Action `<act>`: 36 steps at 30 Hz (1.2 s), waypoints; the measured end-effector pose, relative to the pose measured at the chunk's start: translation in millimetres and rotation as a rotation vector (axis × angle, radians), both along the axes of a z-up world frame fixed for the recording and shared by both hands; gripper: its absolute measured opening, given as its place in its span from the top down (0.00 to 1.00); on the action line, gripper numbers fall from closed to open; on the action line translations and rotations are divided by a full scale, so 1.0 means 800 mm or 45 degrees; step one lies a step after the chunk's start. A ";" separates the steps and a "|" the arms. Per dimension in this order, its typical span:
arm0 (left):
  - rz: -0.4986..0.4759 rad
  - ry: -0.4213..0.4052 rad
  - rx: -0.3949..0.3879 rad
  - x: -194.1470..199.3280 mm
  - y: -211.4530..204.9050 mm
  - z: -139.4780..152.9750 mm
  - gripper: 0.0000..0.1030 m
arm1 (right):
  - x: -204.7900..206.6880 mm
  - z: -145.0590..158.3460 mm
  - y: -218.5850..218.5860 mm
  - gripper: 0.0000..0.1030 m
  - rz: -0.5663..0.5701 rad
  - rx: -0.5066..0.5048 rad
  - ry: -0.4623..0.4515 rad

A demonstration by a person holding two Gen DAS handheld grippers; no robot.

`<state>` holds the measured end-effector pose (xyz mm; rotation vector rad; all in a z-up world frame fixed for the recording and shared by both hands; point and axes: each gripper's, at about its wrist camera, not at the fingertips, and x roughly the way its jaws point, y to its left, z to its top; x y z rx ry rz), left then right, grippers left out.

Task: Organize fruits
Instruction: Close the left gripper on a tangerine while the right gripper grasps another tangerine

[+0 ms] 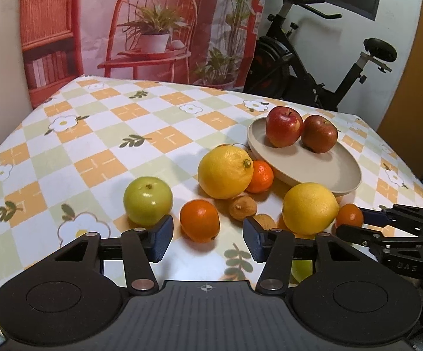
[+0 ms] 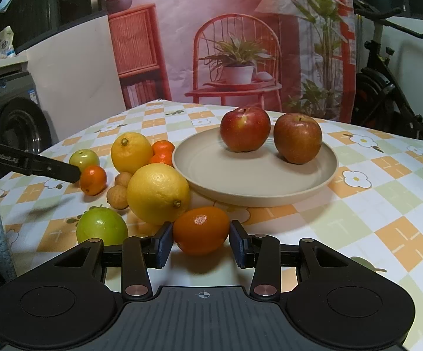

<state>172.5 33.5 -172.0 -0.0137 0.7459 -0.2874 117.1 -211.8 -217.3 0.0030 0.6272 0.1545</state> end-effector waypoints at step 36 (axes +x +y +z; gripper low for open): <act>0.038 -0.005 -0.021 0.007 -0.003 -0.022 0.64 | 0.000 -0.002 -0.002 0.63 -0.009 0.036 0.001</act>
